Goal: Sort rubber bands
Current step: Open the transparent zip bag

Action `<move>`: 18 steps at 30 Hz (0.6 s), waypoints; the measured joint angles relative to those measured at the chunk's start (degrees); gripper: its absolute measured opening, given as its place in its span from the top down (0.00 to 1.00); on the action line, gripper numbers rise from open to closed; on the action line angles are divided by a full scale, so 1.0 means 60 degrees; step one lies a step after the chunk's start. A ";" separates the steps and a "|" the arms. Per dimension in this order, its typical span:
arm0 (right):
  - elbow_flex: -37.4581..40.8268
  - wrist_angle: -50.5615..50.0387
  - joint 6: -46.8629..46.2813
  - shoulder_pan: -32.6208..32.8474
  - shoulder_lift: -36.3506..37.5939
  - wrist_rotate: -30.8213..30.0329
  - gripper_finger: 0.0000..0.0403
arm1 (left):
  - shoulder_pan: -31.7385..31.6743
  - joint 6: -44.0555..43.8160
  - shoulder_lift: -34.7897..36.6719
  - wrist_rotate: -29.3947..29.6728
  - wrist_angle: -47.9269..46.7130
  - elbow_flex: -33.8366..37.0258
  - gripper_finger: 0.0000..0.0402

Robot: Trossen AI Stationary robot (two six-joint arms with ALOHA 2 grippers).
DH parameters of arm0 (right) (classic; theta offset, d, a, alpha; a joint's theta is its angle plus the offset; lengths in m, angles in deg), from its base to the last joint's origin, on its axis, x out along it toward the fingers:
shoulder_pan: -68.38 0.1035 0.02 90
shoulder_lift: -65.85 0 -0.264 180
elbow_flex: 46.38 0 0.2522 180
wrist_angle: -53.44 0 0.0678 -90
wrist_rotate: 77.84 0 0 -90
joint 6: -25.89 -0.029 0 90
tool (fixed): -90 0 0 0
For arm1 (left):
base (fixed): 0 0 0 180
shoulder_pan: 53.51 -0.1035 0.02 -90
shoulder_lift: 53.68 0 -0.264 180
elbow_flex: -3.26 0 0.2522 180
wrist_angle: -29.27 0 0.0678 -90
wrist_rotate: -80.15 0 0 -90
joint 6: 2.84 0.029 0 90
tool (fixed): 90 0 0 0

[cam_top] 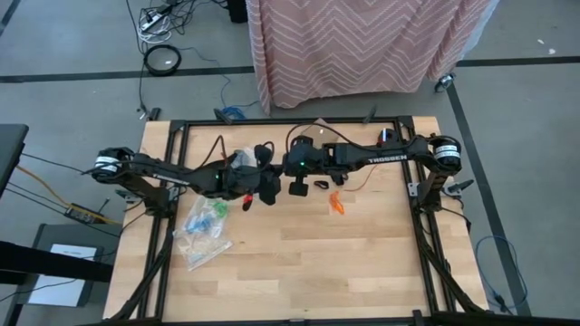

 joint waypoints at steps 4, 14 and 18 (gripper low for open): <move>0.0000 -0.0005 0.0006 0.0000 0.0000 -0.0002 1.00 | 0.0009 -0.0033 -0.0104 0.0084 -0.0184 0.0000 1.00; 0.0000 0.0161 0.0013 -0.0004 0.0000 0.0077 1.00 | -0.0005 -0.0273 -0.0440 0.0113 -0.0450 0.0000 1.00; 0.0000 0.0160 0.0013 0.0027 0.0000 0.0088 1.00 | -0.0011 -0.0611 -0.0528 0.0127 -0.0442 0.0000 1.00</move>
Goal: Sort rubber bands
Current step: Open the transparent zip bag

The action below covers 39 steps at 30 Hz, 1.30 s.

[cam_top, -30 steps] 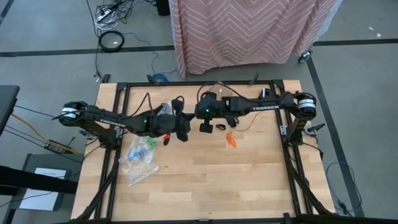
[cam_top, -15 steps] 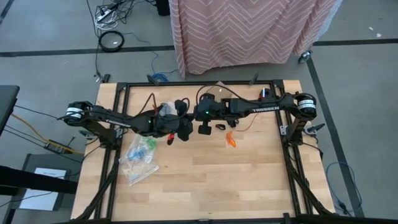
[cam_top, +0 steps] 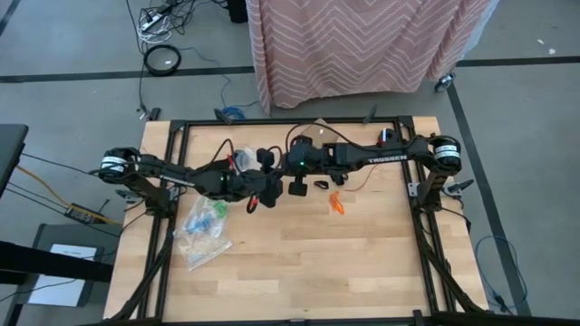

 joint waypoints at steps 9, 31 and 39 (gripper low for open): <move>-0.0004 -0.0018 -0.0021 0.0277 0.0000 -0.0291 1.00 | -0.0042 -0.1002 -0.0004 0.0077 -0.0138 0.0000 1.00; -0.0018 -0.0006 -0.0202 0.0732 0.0000 -0.0294 1.00 | -0.0045 -0.2750 -0.0004 0.0465 -0.1589 0.0080 1.00; -0.0018 0.0001 -0.0352 0.0728 0.0000 -0.0929 1.00 | 0.0078 -0.4090 -0.0004 -0.1004 -0.1900 0.0080 1.00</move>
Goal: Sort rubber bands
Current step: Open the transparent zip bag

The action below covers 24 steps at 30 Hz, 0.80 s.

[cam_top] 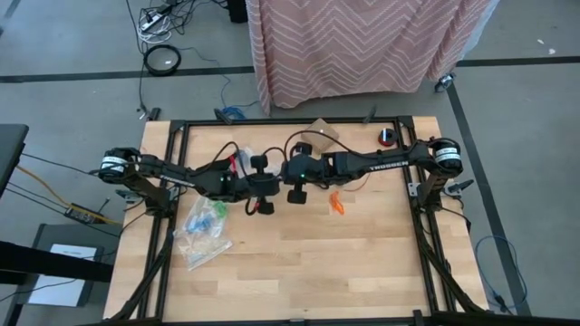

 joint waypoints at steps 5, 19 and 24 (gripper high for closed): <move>0.0001 -0.0001 0.0002 0.0006 0.0000 -0.0315 1.00 | 0.0060 -0.0957 0.0000 -0.0657 -0.0641 0.0000 1.00; 0.0018 -0.0122 -0.0030 -0.0005 -0.0003 -0.0331 1.00 | 0.1212 -0.2409 0.0022 -0.1819 -0.1254 -0.0128 1.00; 0.0020 -0.0211 -0.0092 -0.0073 0.0015 -0.0834 1.00 | 0.1652 -0.2499 -0.0025 -0.2589 -0.2417 -0.0929 1.00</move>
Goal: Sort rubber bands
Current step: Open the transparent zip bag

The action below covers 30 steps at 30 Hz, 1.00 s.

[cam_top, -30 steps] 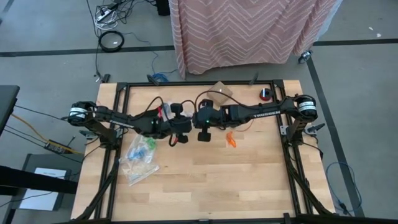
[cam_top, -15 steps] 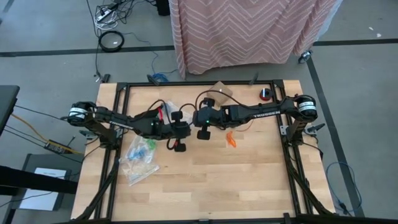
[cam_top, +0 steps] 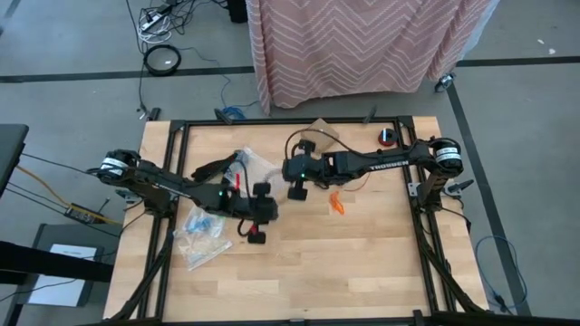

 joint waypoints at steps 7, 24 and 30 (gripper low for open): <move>0.0279 0.0022 -0.0057 -0.0072 0.0000 -0.0041 1.00 | 0.0560 0.0522 0.0023 0.0395 -0.0773 -0.1225 1.00; 0.0341 0.0265 -0.0061 0.0365 -0.0004 0.0175 1.00 | 0.0544 0.4063 0.0828 0.5638 0.2825 0.0597 1.00; 0.0341 0.0322 -0.0073 0.0436 -0.0004 0.0168 1.00 | 0.0451 0.5011 0.0830 0.5809 0.3997 0.1257 1.00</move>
